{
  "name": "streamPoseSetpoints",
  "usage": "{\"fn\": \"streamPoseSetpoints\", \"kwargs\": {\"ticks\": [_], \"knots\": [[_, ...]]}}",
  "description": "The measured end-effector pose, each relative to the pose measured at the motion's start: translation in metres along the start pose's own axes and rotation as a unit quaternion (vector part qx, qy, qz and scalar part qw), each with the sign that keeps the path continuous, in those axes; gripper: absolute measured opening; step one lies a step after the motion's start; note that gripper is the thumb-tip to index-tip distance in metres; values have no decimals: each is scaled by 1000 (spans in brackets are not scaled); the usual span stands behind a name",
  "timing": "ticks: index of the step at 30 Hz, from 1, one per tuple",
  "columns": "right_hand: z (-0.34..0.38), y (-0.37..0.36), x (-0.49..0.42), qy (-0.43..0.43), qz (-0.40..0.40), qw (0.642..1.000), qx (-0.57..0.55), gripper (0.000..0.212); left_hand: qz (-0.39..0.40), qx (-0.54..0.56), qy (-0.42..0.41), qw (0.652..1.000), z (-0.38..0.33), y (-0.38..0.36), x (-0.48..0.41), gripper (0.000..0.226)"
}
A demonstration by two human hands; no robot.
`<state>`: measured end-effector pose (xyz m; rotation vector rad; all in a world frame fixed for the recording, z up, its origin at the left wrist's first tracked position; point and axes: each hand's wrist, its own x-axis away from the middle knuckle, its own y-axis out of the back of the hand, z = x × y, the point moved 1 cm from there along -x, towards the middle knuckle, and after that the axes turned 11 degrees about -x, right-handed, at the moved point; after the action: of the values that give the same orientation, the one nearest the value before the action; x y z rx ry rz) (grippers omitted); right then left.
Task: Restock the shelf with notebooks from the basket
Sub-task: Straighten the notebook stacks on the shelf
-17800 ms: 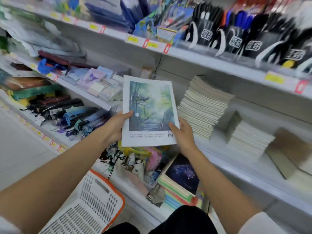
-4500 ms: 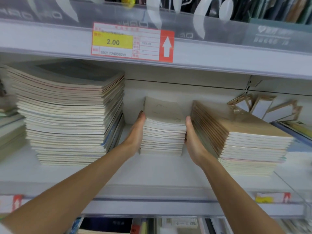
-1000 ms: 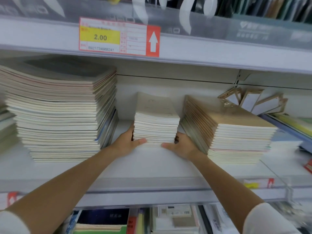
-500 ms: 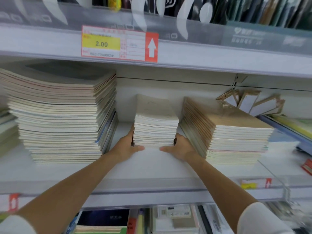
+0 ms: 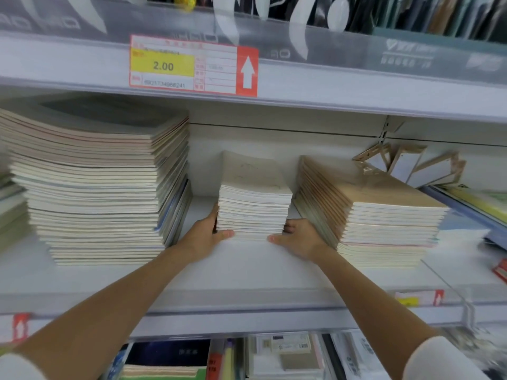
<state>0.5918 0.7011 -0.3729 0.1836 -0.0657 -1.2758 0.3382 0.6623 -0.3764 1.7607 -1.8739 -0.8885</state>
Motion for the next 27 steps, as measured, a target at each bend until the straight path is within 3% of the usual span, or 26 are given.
{"fn": "streamPoseSetpoints", "kwargs": {"ticks": [4, 8, 12, 15, 17, 19, 22, 27], "knots": [[1, -7, 5, -9, 1, 1000, -20, 31, 25, -8, 37, 999, -1, -5, -1, 98], [1, -16, 5, -55, 62, 997, 7, 81, 38, 0, 72, 997, 25, -15, -20, 128], [-17, -13, -10, -50, 69, 996, 29, 94, 46, -20, 85, 995, 17, -10, -14, 100], [0, -16, 4, -46, 91, 995, -7, 88, 70, 9, 48, 996, -3, -3, -1, 85], [5, -12, 12, -24, 100, 993, -50, 66, 39, 22, 20, 999, -12, 4, 6, 52], [6, -8, 14, 17, 59, 996, -66, 39, -24, 12, 13, 1000, -17, 11, 13, 32], [2, -6, 13, 45, -5, 999, -19, 15, -52, -50, 13, 997, -13, 10, 16, 26], [6, -11, 16, 51, -28, 998, 21, 31, -49, -146, 21, 988, -18, 6, 17, 47]]}}
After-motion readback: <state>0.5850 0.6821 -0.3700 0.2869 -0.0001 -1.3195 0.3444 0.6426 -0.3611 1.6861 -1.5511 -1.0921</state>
